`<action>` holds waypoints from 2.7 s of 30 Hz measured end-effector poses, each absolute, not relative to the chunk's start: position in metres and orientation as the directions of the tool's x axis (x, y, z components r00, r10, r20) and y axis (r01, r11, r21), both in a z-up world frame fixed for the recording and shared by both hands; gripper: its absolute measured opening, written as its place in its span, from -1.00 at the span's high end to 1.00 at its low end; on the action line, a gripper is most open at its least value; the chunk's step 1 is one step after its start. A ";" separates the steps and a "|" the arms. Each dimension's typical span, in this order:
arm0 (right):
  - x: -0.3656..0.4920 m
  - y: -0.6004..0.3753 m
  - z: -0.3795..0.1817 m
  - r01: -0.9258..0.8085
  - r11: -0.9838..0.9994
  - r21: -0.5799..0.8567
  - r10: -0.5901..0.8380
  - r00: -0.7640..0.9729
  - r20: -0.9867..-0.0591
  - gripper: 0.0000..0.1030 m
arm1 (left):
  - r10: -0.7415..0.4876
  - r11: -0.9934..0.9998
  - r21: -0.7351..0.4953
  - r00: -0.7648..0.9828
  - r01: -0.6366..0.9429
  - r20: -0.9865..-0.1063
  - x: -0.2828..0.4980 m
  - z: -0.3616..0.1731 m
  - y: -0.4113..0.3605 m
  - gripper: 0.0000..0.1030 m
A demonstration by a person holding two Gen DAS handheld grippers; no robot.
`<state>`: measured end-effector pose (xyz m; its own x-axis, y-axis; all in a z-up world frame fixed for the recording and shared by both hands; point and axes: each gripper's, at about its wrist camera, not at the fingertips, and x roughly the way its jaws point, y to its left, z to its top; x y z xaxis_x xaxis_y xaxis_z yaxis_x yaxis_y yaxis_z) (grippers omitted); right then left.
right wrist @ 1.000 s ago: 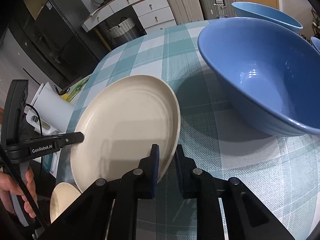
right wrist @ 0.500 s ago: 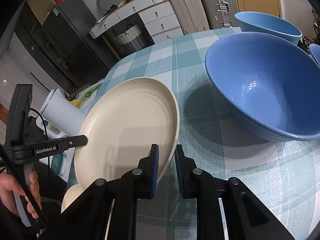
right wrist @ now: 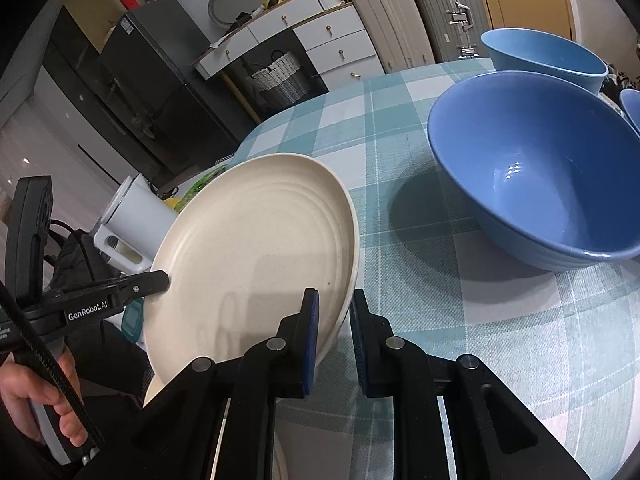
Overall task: Organize plates and bowls
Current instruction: 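Lift and carry the cream plate with both grippers toward the plate stack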
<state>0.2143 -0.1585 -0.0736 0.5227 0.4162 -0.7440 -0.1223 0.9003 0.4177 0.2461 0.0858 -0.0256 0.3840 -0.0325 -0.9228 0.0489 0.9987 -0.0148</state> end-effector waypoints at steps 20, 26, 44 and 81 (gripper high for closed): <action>0.173 -0.154 -0.054 -0.189 0.881 0.434 0.466 0.511 -0.723 0.68 | -0.023 0.998 -0.044 0.454 -0.036 -0.891 0.179 -0.006 0.096 0.88; 0.152 -0.145 -0.053 -0.216 0.885 0.412 0.463 0.483 -0.743 0.68 | -0.036 0.995 -0.074 0.458 -0.064 -0.888 0.146 -0.009 0.105 0.88; 0.112 -0.119 -0.052 -0.314 0.900 0.303 0.422 0.456 -0.784 0.68 | -0.091 0.978 -0.171 0.490 -0.122 -0.867 0.080 -0.026 0.128 0.88; 0.084 -0.090 -0.075 -0.423 0.887 0.187 0.361 0.381 -0.851 0.67 | -0.019 0.987 -0.087 0.438 -0.137 -0.899 0.047 -0.061 0.132 0.79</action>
<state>0.0843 -0.0904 -0.0748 0.3808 0.3613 -0.8511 -0.4225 0.8868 0.1873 0.0470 0.1316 -0.0614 0.4378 -0.0188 -0.8989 -0.1372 0.9867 -0.0874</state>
